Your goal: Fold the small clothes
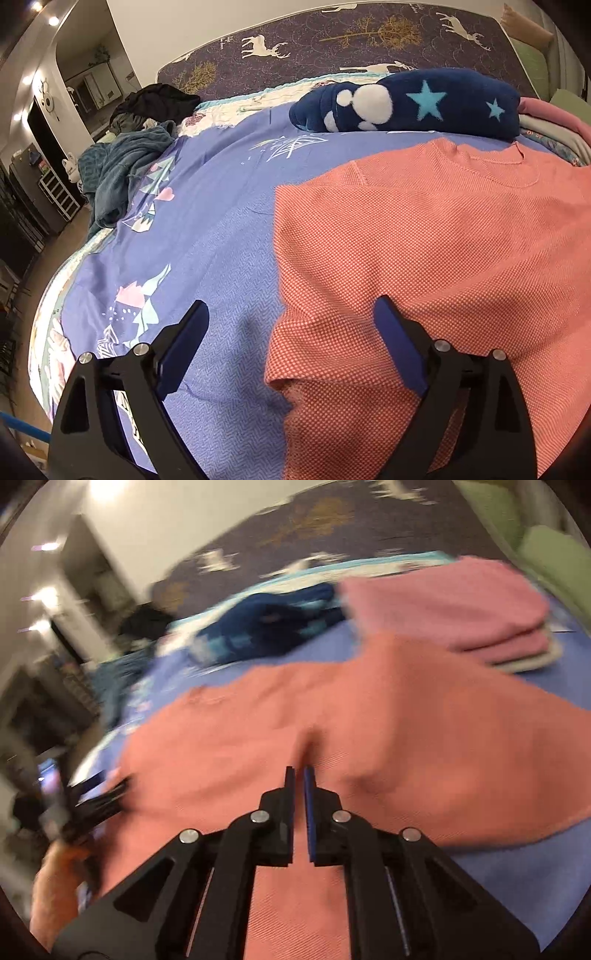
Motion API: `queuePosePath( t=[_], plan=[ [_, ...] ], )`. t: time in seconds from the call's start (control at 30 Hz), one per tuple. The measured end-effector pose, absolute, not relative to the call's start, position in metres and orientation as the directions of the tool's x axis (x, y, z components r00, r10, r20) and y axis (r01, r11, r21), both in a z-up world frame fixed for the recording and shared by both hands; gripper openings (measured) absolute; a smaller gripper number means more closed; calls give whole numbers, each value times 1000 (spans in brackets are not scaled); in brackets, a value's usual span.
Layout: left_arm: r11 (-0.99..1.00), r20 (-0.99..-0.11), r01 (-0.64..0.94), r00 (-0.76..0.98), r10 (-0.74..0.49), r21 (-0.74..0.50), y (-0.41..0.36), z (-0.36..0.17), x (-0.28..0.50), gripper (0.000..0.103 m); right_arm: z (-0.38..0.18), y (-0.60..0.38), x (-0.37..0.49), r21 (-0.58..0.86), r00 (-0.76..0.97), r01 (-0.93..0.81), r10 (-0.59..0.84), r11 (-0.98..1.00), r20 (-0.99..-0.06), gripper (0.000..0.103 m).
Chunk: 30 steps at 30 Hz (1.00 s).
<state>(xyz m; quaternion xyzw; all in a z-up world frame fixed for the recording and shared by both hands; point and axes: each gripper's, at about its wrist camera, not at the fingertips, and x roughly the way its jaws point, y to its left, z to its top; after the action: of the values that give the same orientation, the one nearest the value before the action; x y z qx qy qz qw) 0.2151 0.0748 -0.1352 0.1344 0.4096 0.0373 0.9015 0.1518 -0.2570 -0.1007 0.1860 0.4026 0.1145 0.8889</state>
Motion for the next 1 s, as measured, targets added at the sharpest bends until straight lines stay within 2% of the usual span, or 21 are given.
queuePosePath(
  t=[0.07, 0.13, 0.23, 0.27, 0.43, 0.47, 0.5, 0.53, 0.57, 0.6, 0.73, 0.77, 0.83, 0.87, 0.9, 0.93, 0.97, 1.0],
  plan=[
    [957, -723, 41, 664, 189, 287, 73, -135, 214, 92, -115, -237, 154, 407, 585, -94, 382, 908, -716, 18],
    [953, -717, 36, 667, 202, 302, 71, -135, 214, 93, -137, -223, 159, 303, 543, -59, 285, 951, -790, 15],
    [951, -716, 33, 666, 208, 306, 72, -135, 214, 94, -128, -231, 147, 397, 568, -39, 347, 917, -747, 20],
    [953, -719, 31, 664, 205, 300, 73, -135, 214, 94, -125, -236, 144, 428, 577, -39, 370, 903, -728, 28],
    [956, -725, 26, 658, 203, 291, 74, -135, 215, 96, -121, -250, 138, 441, 603, -52, 380, 896, -701, 39],
    [955, -725, 26, 658, 206, 295, 73, -135, 215, 97, -124, -246, 142, 471, 592, -71, 417, 879, -690, 55],
    [954, -723, 25, 658, 210, 300, 73, -135, 215, 97, -127, -244, 148, 485, 579, -84, 439, 870, -687, 65],
    [952, -721, 23, 659, 215, 305, 72, -135, 215, 97, -129, -238, 156, 481, 565, -92, 443, 872, -696, 61],
    [950, -718, 21, 660, 221, 311, 72, -135, 215, 99, -133, -231, 158, 432, 560, -85, 401, 898, -725, 26],
    [946, -713, 12, 660, 235, 323, 71, -135, 215, 101, -133, -230, 155, 366, 562, -62, 335, 929, -756, 12],
    [943, -709, 8, 662, 244, 332, 71, -135, 214, 102, -127, -252, 140, 414, 556, -27, 358, 910, -750, 11],
    [943, -710, 8, 661, 244, 332, 71, -135, 214, 102, -126, -257, 134, 379, 559, -19, 325, 925, -763, 19],
    [946, -713, 9, 660, 238, 324, 72, -135, 214, 102, -127, -268, 124, 382, 557, 1, 317, 924, -768, 26],
    [948, -714, 9, 660, 234, 318, 73, -134, 214, 102, -123, -283, 114, 440, 573, 9, 356, 898, -738, 34],
    [950, -716, 9, 660, 228, 312, 74, -133, 214, 102, -119, -298, 103, 490, 603, 19, 381, 872, -701, 48],
    [951, -714, 9, 662, 226, 309, 75, -132, 214, 102, -113, -316, 92, 506, 644, 59, 355, 861, -678, 56],
    [950, -712, 8, 665, 227, 311, 74, -131, 213, 101, -105, -343, 77, 493, 699, 146, 263, 858, -665, 61],
    [946, -705, 6, 669, 237, 323, 72, -128, 211, 101, -102, -367, 65, 484, 732, 220, 185, 847, -656, 61]
  ],
)
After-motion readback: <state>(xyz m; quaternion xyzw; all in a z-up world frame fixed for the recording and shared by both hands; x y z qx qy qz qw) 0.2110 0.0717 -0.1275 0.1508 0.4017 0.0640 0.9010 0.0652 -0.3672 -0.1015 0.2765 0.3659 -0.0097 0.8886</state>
